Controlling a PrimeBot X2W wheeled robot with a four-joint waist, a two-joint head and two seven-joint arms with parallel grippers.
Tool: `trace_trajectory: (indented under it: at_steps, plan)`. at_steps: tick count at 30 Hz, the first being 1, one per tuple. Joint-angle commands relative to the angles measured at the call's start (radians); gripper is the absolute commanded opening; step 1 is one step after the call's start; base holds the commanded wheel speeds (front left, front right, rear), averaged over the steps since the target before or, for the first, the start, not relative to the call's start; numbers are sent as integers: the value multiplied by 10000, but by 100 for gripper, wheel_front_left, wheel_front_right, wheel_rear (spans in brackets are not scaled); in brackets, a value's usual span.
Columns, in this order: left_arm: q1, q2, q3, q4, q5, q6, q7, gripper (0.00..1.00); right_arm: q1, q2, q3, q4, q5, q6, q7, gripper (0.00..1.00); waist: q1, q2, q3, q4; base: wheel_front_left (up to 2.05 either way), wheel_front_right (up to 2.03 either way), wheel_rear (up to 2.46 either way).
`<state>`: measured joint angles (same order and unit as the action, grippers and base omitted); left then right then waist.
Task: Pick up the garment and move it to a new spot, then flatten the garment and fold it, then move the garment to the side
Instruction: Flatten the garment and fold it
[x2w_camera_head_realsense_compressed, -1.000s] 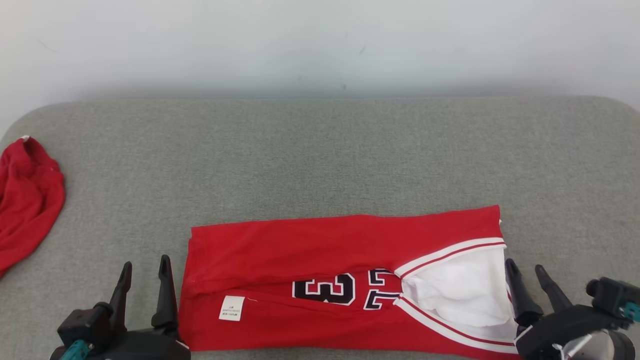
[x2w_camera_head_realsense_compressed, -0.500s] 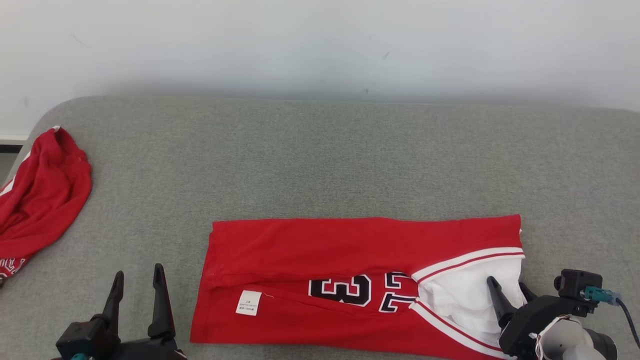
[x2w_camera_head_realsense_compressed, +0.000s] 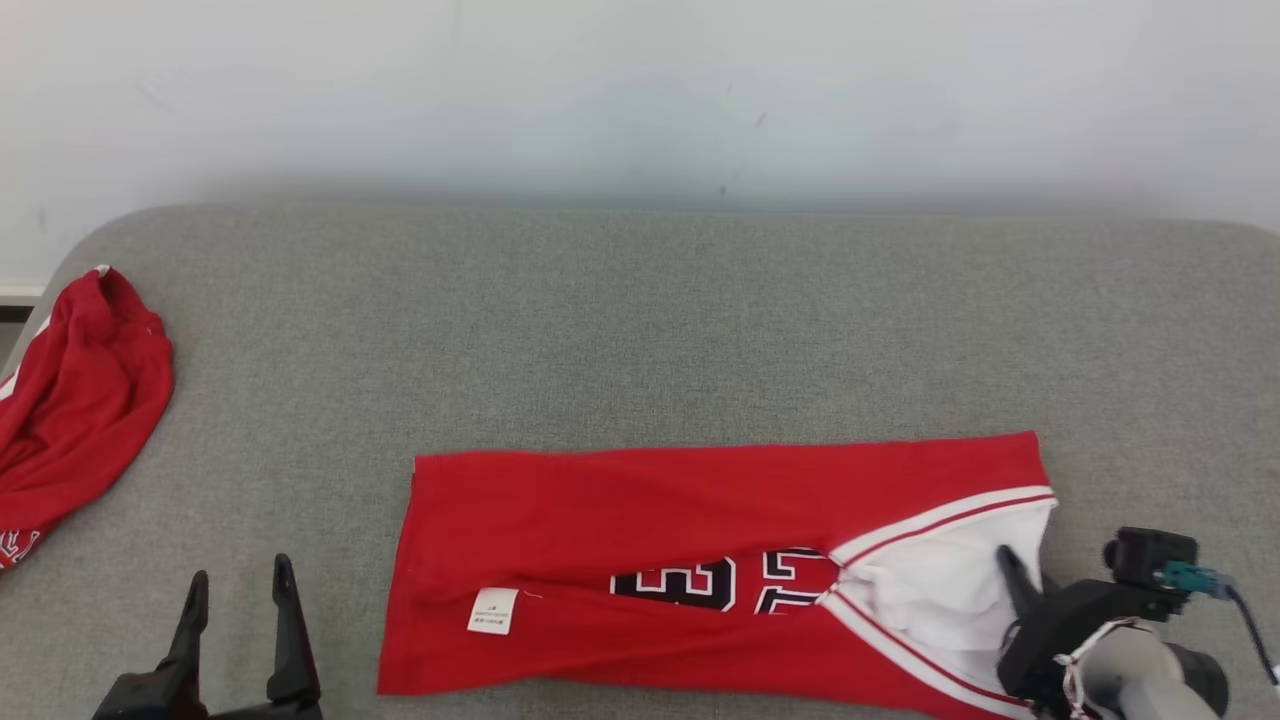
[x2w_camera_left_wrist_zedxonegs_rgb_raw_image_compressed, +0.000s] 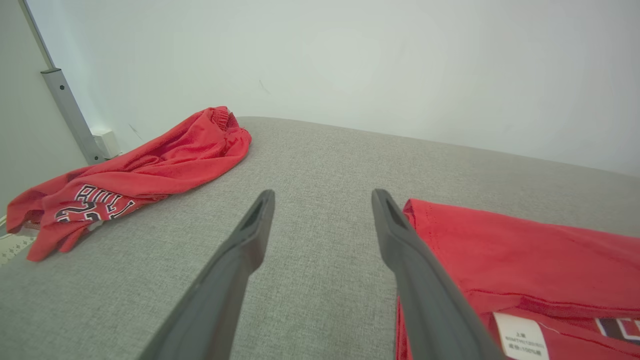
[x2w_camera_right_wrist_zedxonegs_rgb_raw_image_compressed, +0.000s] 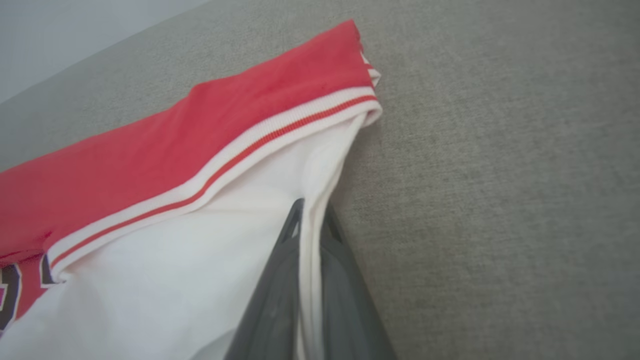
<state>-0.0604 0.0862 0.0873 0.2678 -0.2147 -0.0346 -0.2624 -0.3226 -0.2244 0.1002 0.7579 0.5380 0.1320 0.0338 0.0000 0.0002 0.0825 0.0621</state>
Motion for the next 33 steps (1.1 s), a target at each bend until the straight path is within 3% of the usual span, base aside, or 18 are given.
trace_trajectory:
  at_steps: [1, 13, 18, 29, 33]
  plan:
    - [138, 32, 56, -77, 101, 44, -24, 100, 52, -194, -72, 59, 88, -28, -86, 0, 0, -2, -63, -38, 0, 0, 0]
    - [669, -165, 107, -276, 128, 171, -24, 100, 230, -1835, -1090, -2, 301, -28, -511, 0, 0, -2, -492, -246, 0, 0, 0]
    - [875, -191, 164, -234, 63, 189, -23, 100, 282, -1439, -728, -1293, 567, -26, -84, 0, 0, -2, -620, -397, 0, 0, 0]
    - [969, -235, -112, 19, 39, 129, -24, 100, 1299, 0, 707, -5540, 1128, -26, 1821, 0, 0, -2, -946, -123, 0, 0, 0]
    - [957, -243, -205, 98, -28, 122, -19, 100, 1367, 546, 1038, -5964, 1000, -26, 2209, 0, 0, -2, -968, 31, 0, 0, 0]
